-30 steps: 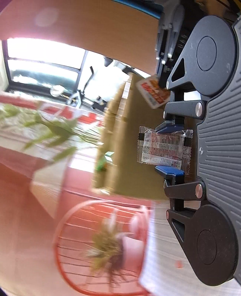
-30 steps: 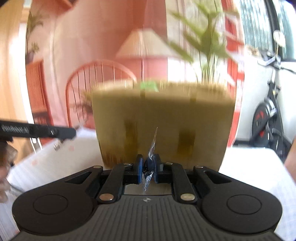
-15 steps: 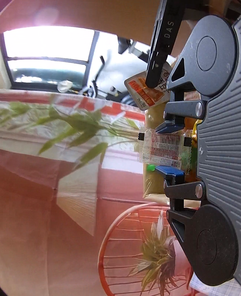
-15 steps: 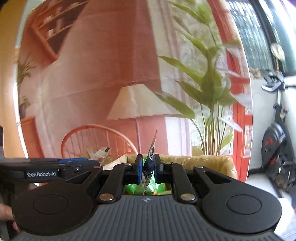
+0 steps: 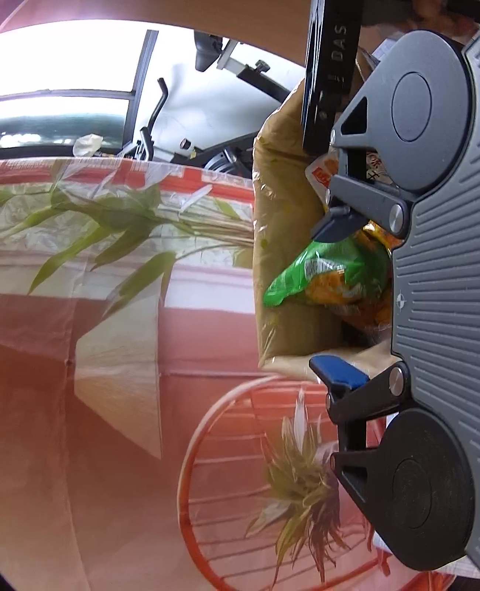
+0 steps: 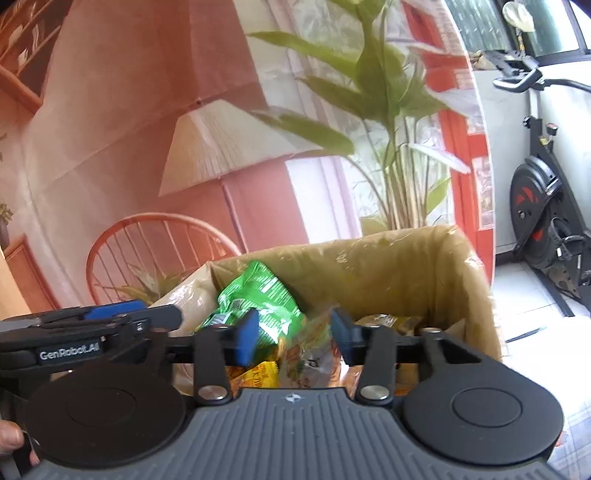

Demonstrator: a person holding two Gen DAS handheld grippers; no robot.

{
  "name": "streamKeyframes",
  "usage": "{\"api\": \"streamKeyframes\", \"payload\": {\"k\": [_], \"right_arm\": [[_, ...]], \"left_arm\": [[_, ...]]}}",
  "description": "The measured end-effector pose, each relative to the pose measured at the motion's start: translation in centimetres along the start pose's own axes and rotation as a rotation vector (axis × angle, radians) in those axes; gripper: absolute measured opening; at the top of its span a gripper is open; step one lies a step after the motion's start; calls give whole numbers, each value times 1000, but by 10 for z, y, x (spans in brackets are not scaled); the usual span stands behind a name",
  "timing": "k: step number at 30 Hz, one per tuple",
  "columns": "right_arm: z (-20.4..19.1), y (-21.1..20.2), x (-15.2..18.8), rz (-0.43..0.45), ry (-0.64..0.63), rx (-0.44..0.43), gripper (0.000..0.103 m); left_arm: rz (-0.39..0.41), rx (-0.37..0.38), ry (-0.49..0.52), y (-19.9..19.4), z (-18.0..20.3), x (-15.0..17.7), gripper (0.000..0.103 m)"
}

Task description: Organize snacks

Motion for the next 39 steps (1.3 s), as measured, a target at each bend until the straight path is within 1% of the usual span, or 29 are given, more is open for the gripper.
{"api": "streamKeyframes", "payload": {"k": [3, 5, 7, 8, 10, 12, 13, 14, 18, 22, 26, 30, 39], "right_arm": [[-1, -10, -2, -2, -13, 24, 52], [-5, -19, -4, 4, -41, 46, 64], [-11, -26, -6, 6, -68, 58, 71], [-14, -31, -6, 6, -79, 62, 79], [-21, -40, -7, 12, -102, 68, 88], [-28, -49, -8, 18, -123, 76, 94], [-32, -54, -8, 21, -129, 79, 101], [-36, -59, -8, 27, -133, 79, 103], [-50, -73, -7, 29, -149, 71, 103], [-63, -88, -5, 41, -144, 65, 103], [-76, -101, 0, 34, -150, 62, 103], [-89, -121, 4, 65, -157, 70, 103], [-118, -171, 6, 109, -151, 80, 103]], "left_arm": [[-8, -12, -16, -10, -8, -2, 74], [3, -12, -21, -19, -11, -5, 84], [14, -8, -36, -30, -14, -6, 92], [20, -10, -46, -35, -16, -7, 93], [31, -14, -53, -47, -18, -7, 93], [45, -27, -42, -59, -20, -6, 93], [46, -39, -35, -64, -20, -5, 94], [47, -51, -27, -69, -21, -4, 94], [81, -113, 6, -92, -23, -2, 94], [112, -142, -6, -116, -28, -3, 94], [133, -153, -18, -139, -32, -3, 94], [143, -159, -4, -162, -32, 1, 94], [151, -173, -20, -220, -43, 12, 94]]}}
Point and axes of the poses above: each gripper's, at about its wrist camera, not at the fingertips, and y roughly the way its jaws point, z to its right, x to its underside, the point moved 9 cm from there along y, roughly the way its jaws point, and after that the axes turned 12 degrees about -x, right-handed, at the moved point
